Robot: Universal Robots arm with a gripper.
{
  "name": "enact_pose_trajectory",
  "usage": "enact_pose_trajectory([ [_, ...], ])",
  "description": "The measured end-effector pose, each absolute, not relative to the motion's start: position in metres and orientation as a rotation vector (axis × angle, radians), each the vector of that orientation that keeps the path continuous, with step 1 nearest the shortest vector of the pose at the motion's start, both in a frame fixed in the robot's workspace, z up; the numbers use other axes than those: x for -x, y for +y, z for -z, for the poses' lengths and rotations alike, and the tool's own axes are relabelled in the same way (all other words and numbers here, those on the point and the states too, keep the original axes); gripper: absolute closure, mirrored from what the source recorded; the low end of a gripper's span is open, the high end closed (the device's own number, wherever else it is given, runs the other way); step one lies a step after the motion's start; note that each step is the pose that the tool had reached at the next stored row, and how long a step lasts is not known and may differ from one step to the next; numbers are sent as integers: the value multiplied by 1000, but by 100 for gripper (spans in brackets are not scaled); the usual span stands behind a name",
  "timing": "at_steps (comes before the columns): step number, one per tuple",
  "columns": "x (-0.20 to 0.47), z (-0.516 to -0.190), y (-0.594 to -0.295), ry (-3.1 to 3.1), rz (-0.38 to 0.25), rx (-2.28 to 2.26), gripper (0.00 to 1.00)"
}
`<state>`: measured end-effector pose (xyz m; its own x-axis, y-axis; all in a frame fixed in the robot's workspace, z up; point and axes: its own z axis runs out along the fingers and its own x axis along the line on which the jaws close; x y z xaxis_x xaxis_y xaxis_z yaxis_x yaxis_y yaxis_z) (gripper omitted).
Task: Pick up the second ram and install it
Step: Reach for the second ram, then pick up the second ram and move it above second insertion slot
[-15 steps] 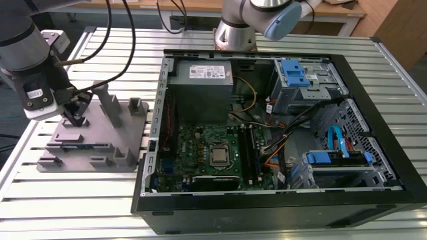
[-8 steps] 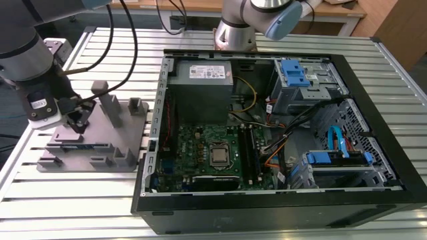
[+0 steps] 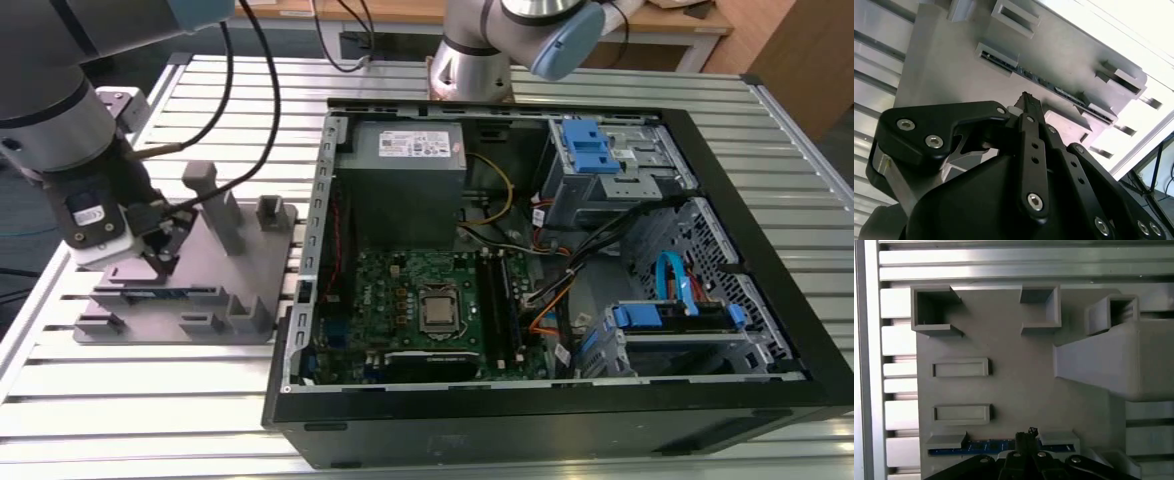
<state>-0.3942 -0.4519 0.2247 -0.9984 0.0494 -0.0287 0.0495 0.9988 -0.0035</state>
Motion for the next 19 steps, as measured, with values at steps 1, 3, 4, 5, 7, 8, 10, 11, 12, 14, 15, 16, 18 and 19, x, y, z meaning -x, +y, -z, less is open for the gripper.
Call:
enact_pose_trajectory([
  [1, 394, -224, -452, 3112, 11, -71, 89],
  [3, 394, -223, -454, 3112, 14, -62, 89],
  [4, 394, -222, -455, 3112, 14, -58, 89],
  [5, 394, -221, -457, 3112, 14, -55, 89],
  [7, 394, -220, -462, 3112, 14, -52, 89],
  [8, 394, -220, -464, 3112, 14, -51, 89],
  [10, 394, -220, -465, 3112, 13, -51, 89],
  [11, 394, -220, -465, 3112, 12, -51, 89],
  [12, 394, -220, -465, 3112, 10, -51, 89],
  [14, 394, -220, -465, 3112, 10, -51, 89],
  [15, 394, -220, -465, 3112, 10, -51, 89],
  [16, 394, -220, -465, 3112, 10, -51, 89],
  [18, 394, -220, -465, 3113, 10, -51, 89],
  [19, 394, -220, -465, 3112, 9, -51, 89],
])
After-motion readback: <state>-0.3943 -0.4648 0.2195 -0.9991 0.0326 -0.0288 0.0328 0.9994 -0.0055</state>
